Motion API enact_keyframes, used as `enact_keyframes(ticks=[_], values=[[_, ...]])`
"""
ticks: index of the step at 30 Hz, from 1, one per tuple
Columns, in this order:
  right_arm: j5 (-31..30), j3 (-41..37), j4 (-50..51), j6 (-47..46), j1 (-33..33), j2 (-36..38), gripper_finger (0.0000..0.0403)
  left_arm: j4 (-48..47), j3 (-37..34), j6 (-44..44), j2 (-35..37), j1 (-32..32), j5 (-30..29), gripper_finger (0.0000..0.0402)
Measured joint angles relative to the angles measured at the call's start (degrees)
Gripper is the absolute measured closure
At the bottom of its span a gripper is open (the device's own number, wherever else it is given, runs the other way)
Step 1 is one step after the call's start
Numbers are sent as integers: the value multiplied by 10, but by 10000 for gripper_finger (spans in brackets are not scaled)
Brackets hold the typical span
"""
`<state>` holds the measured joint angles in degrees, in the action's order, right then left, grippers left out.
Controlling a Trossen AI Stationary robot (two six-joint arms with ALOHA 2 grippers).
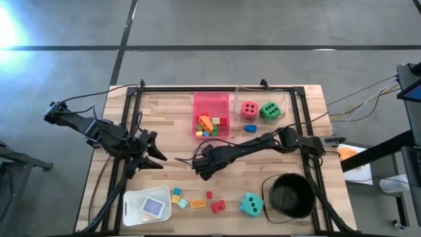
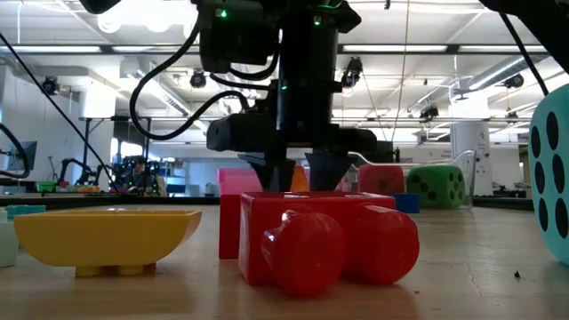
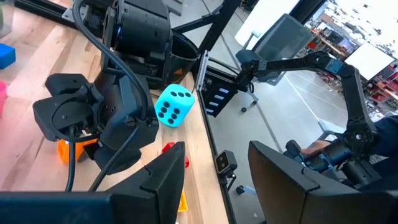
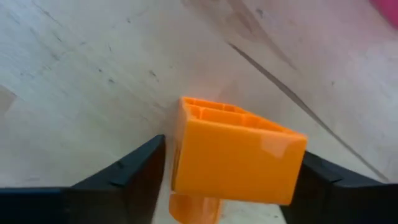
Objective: Pick & Place Toys
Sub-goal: Put the orange game piece into the red bin
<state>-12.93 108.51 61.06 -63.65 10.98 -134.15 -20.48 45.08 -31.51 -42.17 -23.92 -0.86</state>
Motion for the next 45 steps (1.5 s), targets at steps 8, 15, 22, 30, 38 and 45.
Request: enact_keyframes(ticks=[8,15,22,30,38,45], values=[[27,0,2,-4,0,0,280,0,0,0,0,0,-2,221],[60,0,7,-4,0,21,280,0,0,0,0,0,-2,221],[54,0,42,-5,-5,102,280,6,0,-9,0,0,-7,221],[39,0,50,54,-55,197,280,43,0,-21,-4,1,-41,221],[56,0,23,162,-159,241,280,129,0,0,-42,14,-41,221],[131,0,-50,224,-225,213,280,174,0,0,-69,39,-41,221]])
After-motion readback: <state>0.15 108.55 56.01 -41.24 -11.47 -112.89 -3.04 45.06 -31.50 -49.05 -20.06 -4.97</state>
